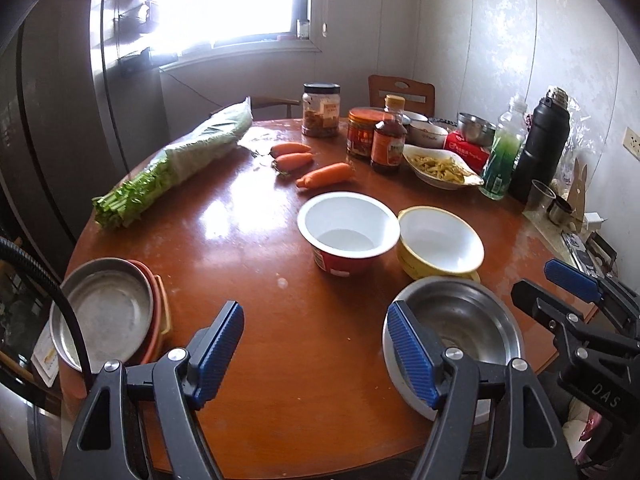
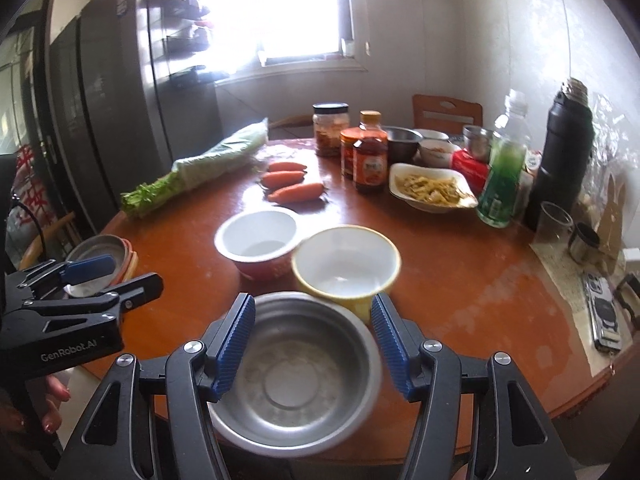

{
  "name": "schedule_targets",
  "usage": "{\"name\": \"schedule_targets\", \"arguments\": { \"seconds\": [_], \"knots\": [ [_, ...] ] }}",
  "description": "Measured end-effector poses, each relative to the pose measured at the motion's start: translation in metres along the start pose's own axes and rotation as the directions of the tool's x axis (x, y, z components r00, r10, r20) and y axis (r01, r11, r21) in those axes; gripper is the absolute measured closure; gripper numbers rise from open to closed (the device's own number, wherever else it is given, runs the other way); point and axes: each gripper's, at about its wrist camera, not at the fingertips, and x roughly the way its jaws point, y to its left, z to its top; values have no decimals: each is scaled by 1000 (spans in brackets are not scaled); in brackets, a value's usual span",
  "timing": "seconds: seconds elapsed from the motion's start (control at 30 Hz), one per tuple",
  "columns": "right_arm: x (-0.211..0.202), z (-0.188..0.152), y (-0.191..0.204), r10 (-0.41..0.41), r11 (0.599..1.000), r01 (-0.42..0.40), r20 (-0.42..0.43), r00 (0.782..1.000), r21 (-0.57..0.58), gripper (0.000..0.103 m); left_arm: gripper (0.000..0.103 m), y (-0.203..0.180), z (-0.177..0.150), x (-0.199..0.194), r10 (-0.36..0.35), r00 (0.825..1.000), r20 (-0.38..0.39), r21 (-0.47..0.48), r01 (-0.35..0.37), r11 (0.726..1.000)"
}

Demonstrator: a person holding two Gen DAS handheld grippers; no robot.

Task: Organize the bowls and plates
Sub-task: 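Move the left tool to the deep steel bowl and grasp its rim, then lift the deep steel bowl with the left tool and carry it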

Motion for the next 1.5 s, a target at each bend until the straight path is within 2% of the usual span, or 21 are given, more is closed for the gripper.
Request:
{"name": "schedule_targets", "arguments": {
  "seconds": [0.37,0.53,0.77,1.03,1.13,1.23,1.3,1.37,1.5],
  "knots": [
    [19,-23,-18,-17,1000,19,-79,997,24,40,29,-20,-10,22,-35,998,-50,33,37,999],
    [28,-33,-28,-23,999,27,-114,993,36,41,29,-31,-15,39,-66,993,-101,43,70,997],
    [40,-43,-32,-39,999,43,-147,988,20,64,29,-38,-22,56,-84,987,-136,45,91,995],
    [52,-48,-32,-29,999,34,-176,984,28,75,31,-43,-25,68,-99,983,-155,53,108,993],
    [54,-49,-31,-18,999,24,-179,984,31,79,36,-45,-25,71,-112,980,-164,56,123,991],
    [55,-49,-28,-22,999,26,-179,984,22,82,49,-47,-26,76,-128,975,-181,61,141,988],
    [56,-48,-28,-23,999,28,-180,983,24,82,59,-47,-29,81,-160,964,-210,50,174,983],
    [56,-48,-27,-24,999,29,-183,983,27,82,65,-47,-31,82,-176,959,-223,40,190,981],
    [57,-48,-21,-11,1000,16,-190,982,25,83,66,-44,-32,80,-169,963,-212,42,181,982]
  ]
}}
